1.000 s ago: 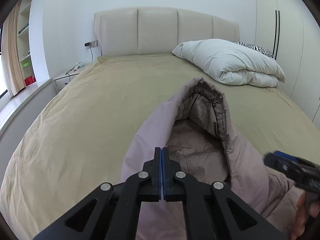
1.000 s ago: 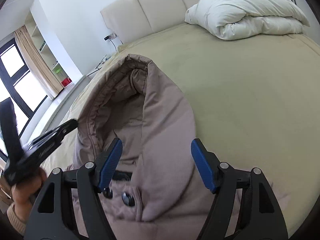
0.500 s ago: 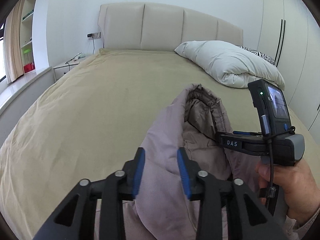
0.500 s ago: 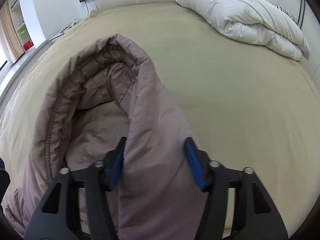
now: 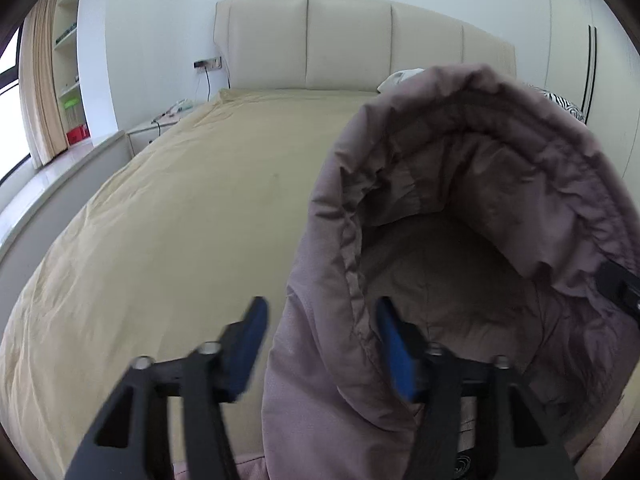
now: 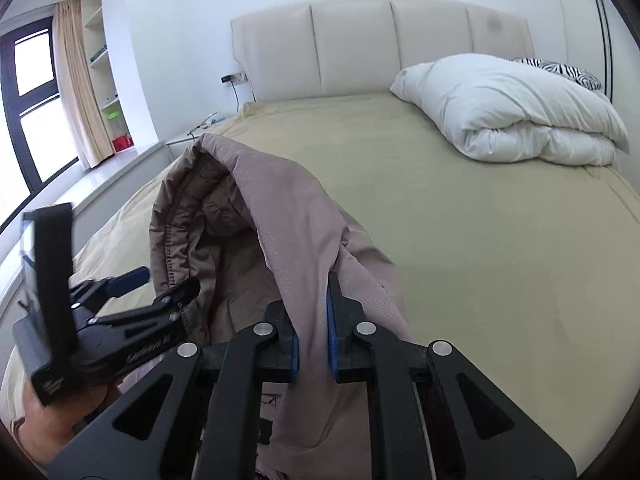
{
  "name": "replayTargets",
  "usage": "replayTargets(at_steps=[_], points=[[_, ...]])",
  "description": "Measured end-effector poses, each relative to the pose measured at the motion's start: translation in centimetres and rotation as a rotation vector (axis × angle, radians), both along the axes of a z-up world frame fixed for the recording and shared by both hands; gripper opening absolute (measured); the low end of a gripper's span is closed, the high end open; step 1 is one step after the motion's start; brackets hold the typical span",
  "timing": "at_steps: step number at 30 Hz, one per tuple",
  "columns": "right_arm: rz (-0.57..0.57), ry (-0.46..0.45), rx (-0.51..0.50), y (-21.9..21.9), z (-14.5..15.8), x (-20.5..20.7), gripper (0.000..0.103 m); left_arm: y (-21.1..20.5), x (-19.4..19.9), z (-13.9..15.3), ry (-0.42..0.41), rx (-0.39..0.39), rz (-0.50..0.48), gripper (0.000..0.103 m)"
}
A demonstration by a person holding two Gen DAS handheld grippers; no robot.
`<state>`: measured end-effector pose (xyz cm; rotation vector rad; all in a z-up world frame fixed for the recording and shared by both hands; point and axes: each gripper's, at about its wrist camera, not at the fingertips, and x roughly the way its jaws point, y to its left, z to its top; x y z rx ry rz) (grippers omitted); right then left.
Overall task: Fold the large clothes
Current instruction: 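Grasp the hood rim with both tools and lift it, then fold the hood down onto the coat body with both tools and release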
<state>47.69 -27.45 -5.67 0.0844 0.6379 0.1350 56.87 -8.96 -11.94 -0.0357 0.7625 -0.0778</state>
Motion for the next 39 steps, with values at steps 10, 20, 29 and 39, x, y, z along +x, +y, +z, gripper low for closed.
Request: replayTargets(at_steps=[10,20,29,39], points=[[-0.052,-0.065,0.137,-5.4,0.9,-8.6,0.009,3.3,-13.4,5.8,-0.235,-0.087,-0.053,0.009],[-0.076,0.106,0.265,-9.8,-7.8,-23.1,0.009,4.5,-29.6,1.8,-0.135,-0.123,-0.078,0.013],[-0.212,0.199,0.235,-13.7,-9.8,-27.6,0.013,6.1,-36.9,2.4,-0.097,-0.145,-0.113,0.026],[-0.015,0.054,0.363,-10.8,-1.7,-24.0,0.013,3.0,-25.4,9.5,-0.186,-0.077,-0.228,0.043]])
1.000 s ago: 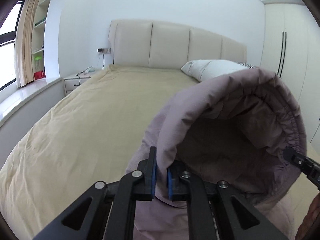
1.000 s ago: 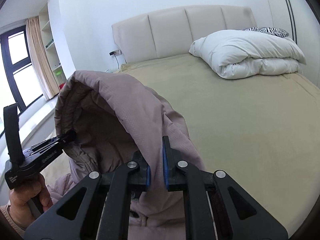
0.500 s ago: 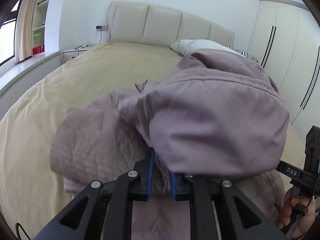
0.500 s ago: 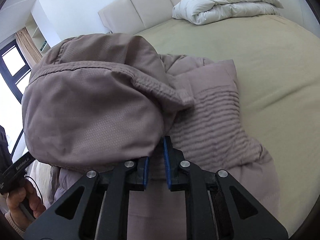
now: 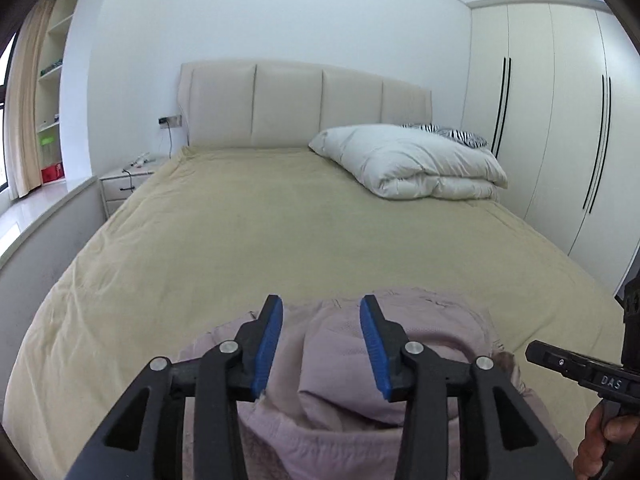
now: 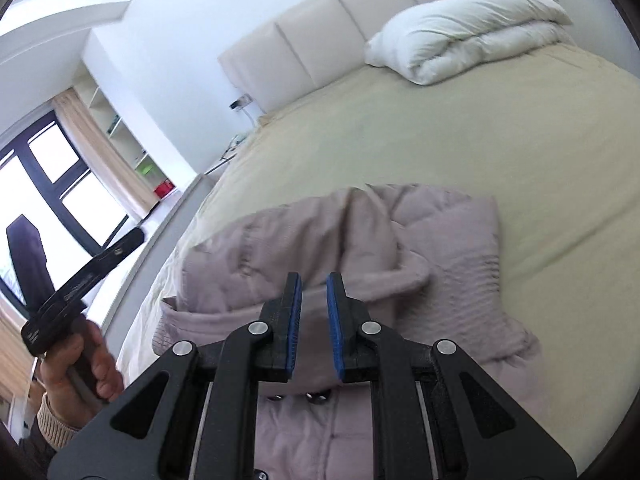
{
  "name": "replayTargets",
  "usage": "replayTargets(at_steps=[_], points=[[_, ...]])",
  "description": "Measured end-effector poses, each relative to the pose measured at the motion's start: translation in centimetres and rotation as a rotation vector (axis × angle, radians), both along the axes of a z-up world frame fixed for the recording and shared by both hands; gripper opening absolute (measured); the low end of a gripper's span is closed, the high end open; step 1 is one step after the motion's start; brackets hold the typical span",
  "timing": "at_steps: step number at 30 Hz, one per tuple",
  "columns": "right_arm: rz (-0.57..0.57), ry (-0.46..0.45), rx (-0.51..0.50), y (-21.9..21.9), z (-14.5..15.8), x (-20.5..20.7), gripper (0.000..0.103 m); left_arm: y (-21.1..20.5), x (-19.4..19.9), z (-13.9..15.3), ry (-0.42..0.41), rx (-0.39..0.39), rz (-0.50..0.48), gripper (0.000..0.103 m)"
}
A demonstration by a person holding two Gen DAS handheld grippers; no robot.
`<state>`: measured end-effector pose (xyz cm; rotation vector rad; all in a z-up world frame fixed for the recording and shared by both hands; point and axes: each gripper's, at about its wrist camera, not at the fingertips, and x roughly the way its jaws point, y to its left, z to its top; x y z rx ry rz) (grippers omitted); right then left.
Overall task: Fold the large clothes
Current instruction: 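Fold the hood down onto the coat body with both tools and release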
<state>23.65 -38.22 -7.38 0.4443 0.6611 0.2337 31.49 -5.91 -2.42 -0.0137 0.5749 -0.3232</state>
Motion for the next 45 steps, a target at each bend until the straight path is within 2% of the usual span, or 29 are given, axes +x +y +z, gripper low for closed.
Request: replayTargets(at_steps=[3,5,7,8,10,13,15,17,18,21,24,25,26,28,29,30,33,38,41,45], points=[[0.059,0.021,-0.075,4.0,-0.4,3.1,0.013,-1.6,2.4,-4.0,0.097,0.038,-0.016,0.043],[0.076,0.105,-0.125,5.0,-2.9,6.2,0.013,-2.5,3.0,-8.2,0.197,0.062,-0.014,0.043],[0.036,0.219,-0.178,4.4,-6.2,7.1,0.013,-2.5,3.2,-11.7,0.265,0.053,-0.011,0.043],[0.036,0.252,-0.162,4.0,-7.9,8.1,0.007,-2.6,3.2,-13.0,0.278,0.055,-0.005,0.043],[0.050,0.230,-0.143,2.8,-9.8,8.0,0.000,-3.0,3.2,-14.1,0.285,0.081,-0.006,0.043],[0.072,0.205,-0.188,2.2,-10.9,7.9,0.000,-3.4,3.8,-14.9,0.316,0.102,-0.007,0.043],[0.086,0.234,-0.193,2.2,-10.5,7.7,0.000,-3.3,4.1,-15.2,0.329,0.102,-0.004,0.043],[0.059,0.249,-0.148,1.5,-8.8,7.8,0.000,-3.5,3.9,-15.3,0.329,0.108,-0.002,0.043],[0.038,0.214,-0.132,0.9,-7.3,7.9,0.002,-3.5,3.8,-15.3,0.328,0.113,-0.001,0.043],[-0.006,0.119,-0.142,-0.3,-3.7,10.2,0.004,-3.8,3.7,-15.3,0.327,0.126,0.002,0.043],[0.016,0.135,-0.198,0.4,-2.6,14.2,0.004,-3.7,3.8,-15.4,0.329,0.128,0.005,0.043],[0.036,0.151,-0.220,0.9,-2.9,15.8,0.004,-3.8,4.0,-15.4,0.329,0.131,0.005,0.043],[0.061,0.187,-0.231,3.4,-3.0,17.4,0.004,-3.9,4.0,-15.5,0.328,0.135,0.006,0.043],[0.083,0.283,-0.261,5.4,-4.8,19.7,0.004,-4.0,4.1,-15.6,0.324,0.140,0.007,0.043],[0.085,0.331,-0.297,5.7,-6.7,20.8,0.004,-4.3,4.2,-15.6,0.324,0.143,0.006,0.043],[0.091,0.350,-0.317,5.8,-7.9,21.8,0.004,-4.5,4.3,-15.7,0.325,0.145,0.006,0.043],[0.083,0.333,-0.331,5.6,-9.5,22.9,0.002,-4.9,4.5,-15.9,0.329,0.147,0.009,0.043],[0.089,0.343,-0.338,5.5,-9.6,24.2,0.002,-4.9,4.6,-16.0,0.331,0.145,0.011,0.043],[0.054,0.330,-0.319,5.8,-7.8,22.3,0.003,-4.9,4.8,-16.0,0.337,0.144,0.010,0.043],[0.040,0.153,-0.282,6.1,-3.7,16.3,0.004,-4.9,4.8,-15.9,0.335,0.142,0.014,0.043]])
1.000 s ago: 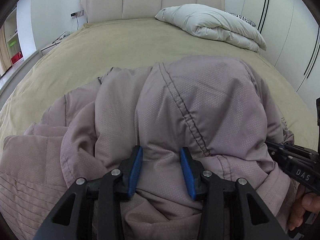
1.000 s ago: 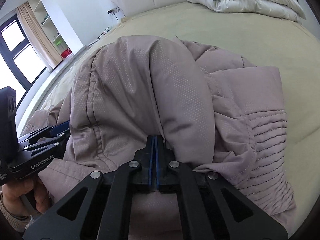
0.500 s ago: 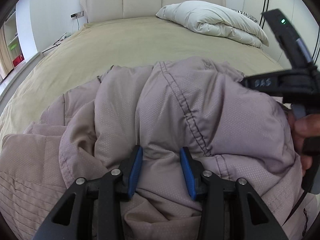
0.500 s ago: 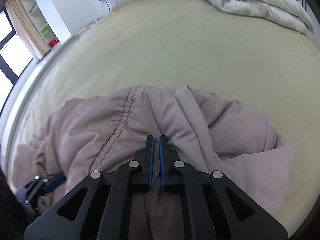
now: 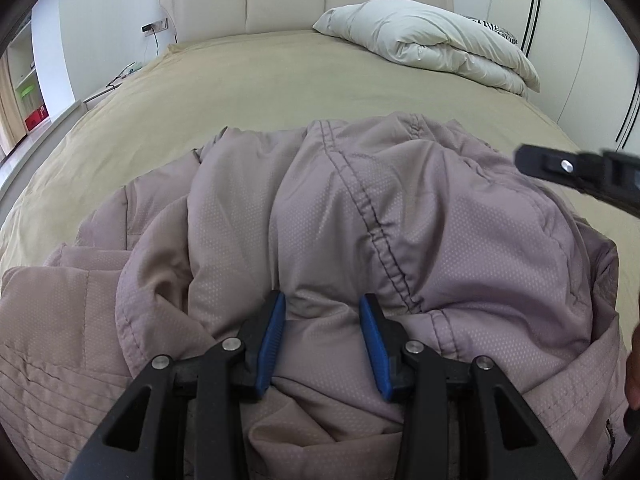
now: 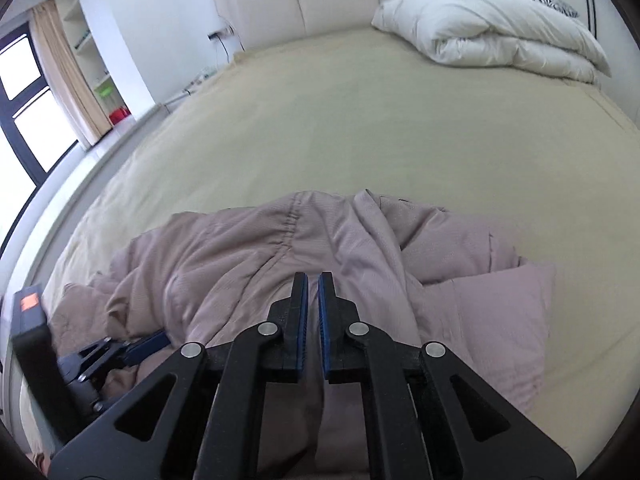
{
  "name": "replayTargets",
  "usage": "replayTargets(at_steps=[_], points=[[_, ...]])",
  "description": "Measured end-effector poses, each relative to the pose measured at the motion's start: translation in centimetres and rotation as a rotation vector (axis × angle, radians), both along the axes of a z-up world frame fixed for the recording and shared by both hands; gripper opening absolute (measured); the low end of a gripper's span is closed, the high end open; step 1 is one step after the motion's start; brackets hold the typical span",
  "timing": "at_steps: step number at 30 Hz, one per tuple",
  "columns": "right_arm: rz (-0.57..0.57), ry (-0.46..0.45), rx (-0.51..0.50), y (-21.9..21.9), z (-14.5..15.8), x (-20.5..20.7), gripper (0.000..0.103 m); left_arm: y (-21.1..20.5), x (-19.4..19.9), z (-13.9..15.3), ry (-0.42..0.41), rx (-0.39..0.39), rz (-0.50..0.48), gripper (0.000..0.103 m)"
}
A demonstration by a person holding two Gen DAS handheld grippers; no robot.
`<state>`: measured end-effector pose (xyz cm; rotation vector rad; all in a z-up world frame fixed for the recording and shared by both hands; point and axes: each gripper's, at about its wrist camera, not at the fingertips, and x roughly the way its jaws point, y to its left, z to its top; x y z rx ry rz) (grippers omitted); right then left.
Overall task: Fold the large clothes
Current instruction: 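Fold the hood down onto the coat body with both tools and release, then move both tools to the coat hem and grasp its edge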
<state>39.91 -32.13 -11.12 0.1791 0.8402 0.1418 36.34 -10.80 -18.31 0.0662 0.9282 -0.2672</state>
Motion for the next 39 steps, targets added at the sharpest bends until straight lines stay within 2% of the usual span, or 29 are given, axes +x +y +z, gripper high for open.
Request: replayTargets(at_steps=[1,4,6,9,10,13,14,16,17,19,20,22,23,26,28,30,31,33,34,35,36,37,38,39], points=[[0.019,0.003,-0.017,0.4,-0.2,-1.1,0.004,0.1,-0.1,0.0,-0.001,0.001,0.000,0.043],[0.078,0.079,-0.108,1.5,-4.3,-1.8,0.004,0.2,-0.5,0.5,0.001,-0.002,0.006,0.043],[0.102,0.012,-0.125,1.6,-5.5,-2.5,0.004,0.8,-1.3,1.6,0.000,-0.021,0.007,0.042],[0.070,0.043,-0.051,0.5,-4.5,-2.4,0.005,2.2,-2.8,4.0,-0.033,-0.056,0.015,0.042],[0.040,0.034,-0.027,-0.1,-4.0,-3.7,0.005,2.7,-3.0,5.0,-0.059,-0.060,0.022,0.042],[0.023,-0.113,0.013,-1.0,-0.1,-6.7,0.005,3.3,-1.6,6.7,-0.087,-0.082,0.039,0.042],[0.027,-0.128,0.007,-0.9,0.3,-7.6,0.005,3.2,-0.7,6.8,-0.088,-0.084,0.045,0.042],[0.056,-0.099,-0.001,-0.4,0.1,-7.7,0.005,2.2,1.0,6.4,-0.091,-0.062,0.035,0.042],[0.074,-0.067,-0.021,0.0,-0.9,-7.3,0.005,1.5,1.8,5.8,-0.075,-0.051,0.022,0.042],[0.081,0.021,-0.074,-0.6,-3.3,-8.5,0.005,0.3,3.1,3.7,-0.003,-0.023,0.001,0.043],[0.097,0.056,-0.069,-0.7,-5.0,-8.1,0.005,-0.3,3.6,2.2,0.033,-0.005,-0.006,0.043],[0.103,-0.003,-0.039,-0.7,-6.1,-8.3,0.005,-0.7,3.6,1.3,0.009,0.033,-0.010,0.043],[0.103,-0.001,-0.041,-0.6,-6.3,-8.3,0.005,-0.9,3.5,1.2,0.005,0.046,-0.013,0.043],[0.102,0.017,-0.046,-0.6,-5.3,-8.5,0.005,-0.3,2.6,2.3,0.018,0.018,-0.011,0.042],[0.082,0.005,0.014,-1.1,-4.0,-9.1,0.005,0.9,0.5,4.1,-0.005,-0.029,-0.013,0.042],[0.079,-0.086,0.068,-1.8,-1.5,-11.4,0.007,2.8,-2.9,6.0,-0.050,-0.078,-0.009,0.046],[0.074,-0.136,0.063,-2.0,-0.1,-13.0,0.007,3.9,-4.9,6.9,-0.070,-0.115,-0.008,0.052],[0.066,-0.183,0.058,-2.1,2.0,-15.9,0.013,6.3,-9.5,8.8,-0.134,-0.148,-0.019,0.063],[0.075,-0.196,0.077,-2.2,2.8,-17.2,0.022,7.1,-11.4,9.5,-0.159,-0.135,-0.015,0.067],[0.079,-0.204,0.092,-2.2,3.4,-18.6,0.032,8.3,-13.9,10.3,-0.187,-0.123,-0.010,0.072],[0.078,-0.208,0.110,-2.3,3.9,-20.0,0.069,9.4,-16.0,10.8,-0.207,-0.121,0.002,0.075],[0.066,-0.222,0.140,-2.4,4.2,-22.0,0.082,10.4,-17.9,11.3,-0.217,-0.123,0.021,0.081],[0.055,-0.268,0.180,-2.5,4.6,-23.9,0.088,11.4,-19.7,11.7,-0.223,-0.134,0.031,0.083],[0.057,-0.319,0.217,-2.5,4.9,-25.9,0.088,12.5,-21.9,11.9,-0.228,-0.151,0.032,0.083]])
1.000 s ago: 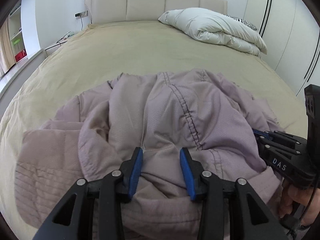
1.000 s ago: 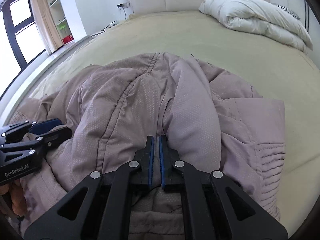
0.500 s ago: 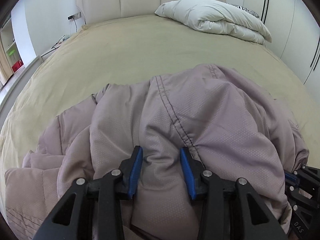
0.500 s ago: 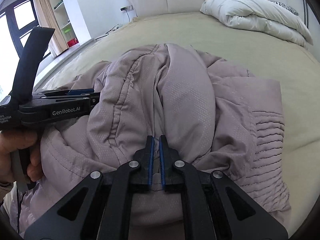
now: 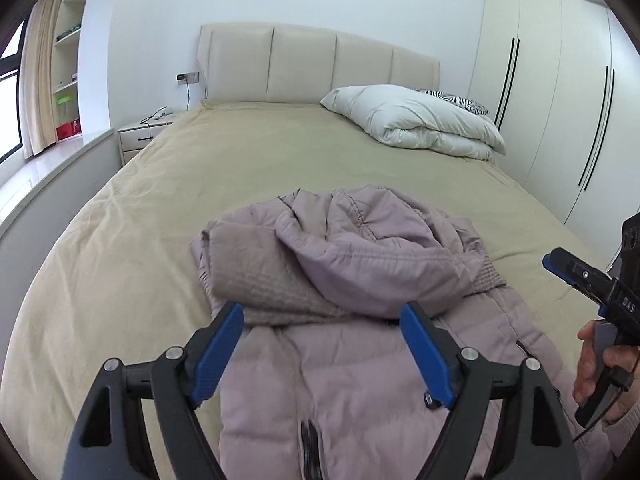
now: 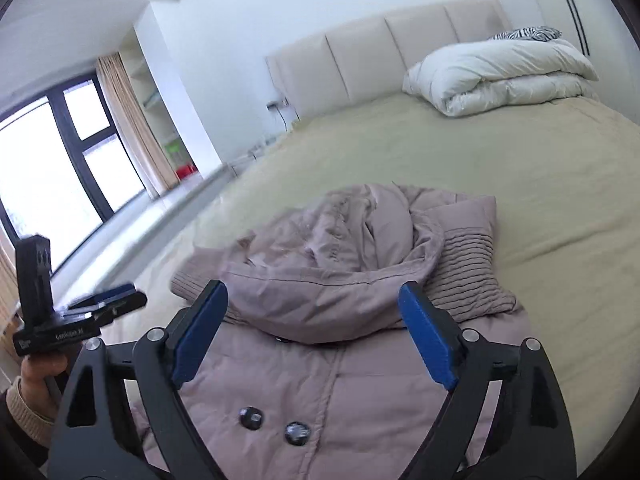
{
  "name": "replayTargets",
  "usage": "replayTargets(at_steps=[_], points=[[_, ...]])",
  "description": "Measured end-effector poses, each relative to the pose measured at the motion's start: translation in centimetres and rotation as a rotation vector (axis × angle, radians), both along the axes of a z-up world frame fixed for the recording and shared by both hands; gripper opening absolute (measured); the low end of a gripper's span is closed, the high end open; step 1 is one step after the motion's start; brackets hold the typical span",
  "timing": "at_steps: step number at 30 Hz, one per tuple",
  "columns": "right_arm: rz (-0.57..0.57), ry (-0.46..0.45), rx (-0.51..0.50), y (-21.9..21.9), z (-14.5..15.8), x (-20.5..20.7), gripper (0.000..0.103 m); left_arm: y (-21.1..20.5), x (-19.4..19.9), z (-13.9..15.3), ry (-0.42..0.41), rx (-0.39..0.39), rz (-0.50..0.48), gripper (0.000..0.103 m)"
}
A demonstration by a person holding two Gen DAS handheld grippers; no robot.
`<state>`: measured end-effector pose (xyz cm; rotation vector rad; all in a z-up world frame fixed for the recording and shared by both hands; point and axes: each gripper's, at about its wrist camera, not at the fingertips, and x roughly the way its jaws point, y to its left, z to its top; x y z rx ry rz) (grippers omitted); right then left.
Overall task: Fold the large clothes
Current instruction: 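Move both tools to the coat hem and grasp its edge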
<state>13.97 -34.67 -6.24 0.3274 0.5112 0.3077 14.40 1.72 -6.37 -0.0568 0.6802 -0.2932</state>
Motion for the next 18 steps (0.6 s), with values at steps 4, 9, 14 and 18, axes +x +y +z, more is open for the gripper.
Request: replayTargets(at_steps=[4,9,14,18], points=[[-0.016,0.089,-0.034,0.9,-0.4,-4.9,0.088,3.8,-6.5,1.4,-0.012,0.025,0.049,0.083],[0.022,0.178,-0.070,-0.4,-0.8,-11.6,0.088,12.8,-13.4,6.0,-0.132,0.163,0.277,0.087],[-0.026,0.279,-0.073,-4.8,-2.6,-18.5,0.087,14.6,-16.9,3.2,0.025,0.123,0.175,0.092],[-0.118,0.373,0.026,-9.3,-5.2,-23.1,0.082,11.4,-17.9,-5.1,0.271,-0.039,0.064,0.092]])
